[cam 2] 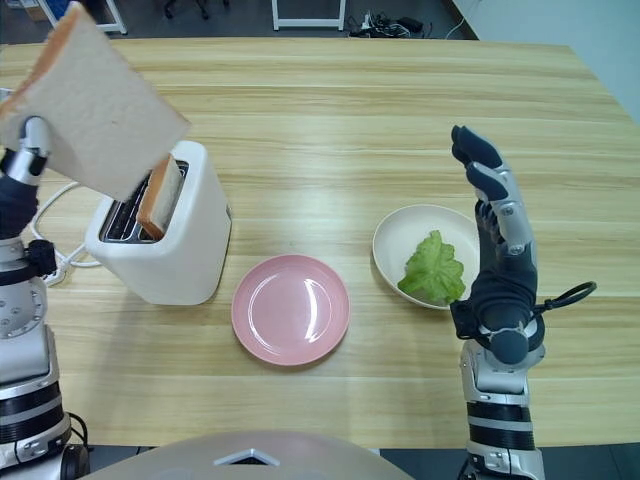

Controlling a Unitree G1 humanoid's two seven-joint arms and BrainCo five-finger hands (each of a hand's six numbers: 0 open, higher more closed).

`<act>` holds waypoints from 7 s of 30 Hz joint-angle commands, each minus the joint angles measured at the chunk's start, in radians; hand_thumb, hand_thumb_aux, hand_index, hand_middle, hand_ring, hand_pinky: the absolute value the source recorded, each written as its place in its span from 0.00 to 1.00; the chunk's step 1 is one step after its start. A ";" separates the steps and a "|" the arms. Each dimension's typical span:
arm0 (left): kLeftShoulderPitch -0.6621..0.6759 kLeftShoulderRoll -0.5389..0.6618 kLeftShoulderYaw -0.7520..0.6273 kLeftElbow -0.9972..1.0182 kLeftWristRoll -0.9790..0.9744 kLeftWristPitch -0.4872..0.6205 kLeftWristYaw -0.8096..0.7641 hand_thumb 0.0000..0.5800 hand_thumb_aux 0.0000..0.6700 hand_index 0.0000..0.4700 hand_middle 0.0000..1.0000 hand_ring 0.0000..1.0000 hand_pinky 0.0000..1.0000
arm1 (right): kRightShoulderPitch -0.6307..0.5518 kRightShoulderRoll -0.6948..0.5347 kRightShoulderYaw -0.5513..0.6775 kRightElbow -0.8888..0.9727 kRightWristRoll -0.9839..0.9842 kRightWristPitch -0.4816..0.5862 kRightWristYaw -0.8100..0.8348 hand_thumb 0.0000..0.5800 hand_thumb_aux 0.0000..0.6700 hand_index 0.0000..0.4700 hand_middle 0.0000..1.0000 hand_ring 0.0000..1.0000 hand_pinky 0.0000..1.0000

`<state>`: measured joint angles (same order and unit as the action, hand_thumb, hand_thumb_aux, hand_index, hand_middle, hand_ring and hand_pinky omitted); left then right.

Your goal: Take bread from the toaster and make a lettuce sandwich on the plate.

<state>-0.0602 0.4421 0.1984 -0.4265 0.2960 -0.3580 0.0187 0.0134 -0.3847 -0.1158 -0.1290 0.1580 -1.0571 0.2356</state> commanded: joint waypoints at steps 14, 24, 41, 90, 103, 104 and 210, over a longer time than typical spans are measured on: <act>-0.054 0.107 -0.574 0.407 0.980 -0.241 0.437 1.00 1.00 1.00 1.00 1.00 1.00 | -0.057 0.021 0.001 0.073 0.051 -0.038 0.017 0.00 0.00 0.00 0.00 0.00 0.00; -0.028 0.204 -0.708 0.384 1.070 -0.212 0.563 0.00 0.00 0.00 0.00 0.00 0.00 | -0.034 0.012 0.002 0.029 0.060 -0.031 0.031 0.00 0.00 0.00 0.00 0.00 0.00; 0.053 0.018 -0.344 0.077 0.274 -0.240 0.564 0.00 0.00 0.00 0.00 0.00 0.00 | -0.104 -0.437 -0.216 0.501 -0.924 0.191 -0.389 0.00 0.00 0.00 0.00 0.00 0.00; 0.122 -0.261 -0.055 -0.016 0.044 -0.345 0.235 0.00 0.00 0.00 0.00 0.00 0.00 | -0.547 -0.606 0.839 1.120 -1.452 0.447 -1.133 1.00 1.00 1.00 0.00 0.00 0.00; 0.102 -0.294 -0.066 0.005 0.062 -0.353 0.213 0.00 0.00 0.00 0.00 0.00 0.00 | -0.483 -0.683 0.687 0.968 -1.288 0.483 -1.266 1.00 1.00 1.00 0.00 0.00 0.00; 0.099 -0.297 -0.067 0.008 0.063 -0.353 0.212 0.00 0.00 0.00 0.00 0.00 0.00 | -0.467 -0.688 0.666 0.922 -1.268 0.473 -1.270 1.00 1.00 1.00 0.00 0.00 0.00; 0.094 -0.027 -0.111 0.148 0.098 0.292 -0.111 1.00 1.00 1.00 1.00 1.00 1.00 | -0.096 0.021 -0.153 0.062 -0.624 -0.071 -0.500 0.00 0.00 0.00 0.00 0.00 0.00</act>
<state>0.0161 0.4458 0.1004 -0.2574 0.4367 -0.0666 -0.0798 -0.0838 -0.3683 -0.2636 -0.0778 -0.4602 -1.1226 -0.2735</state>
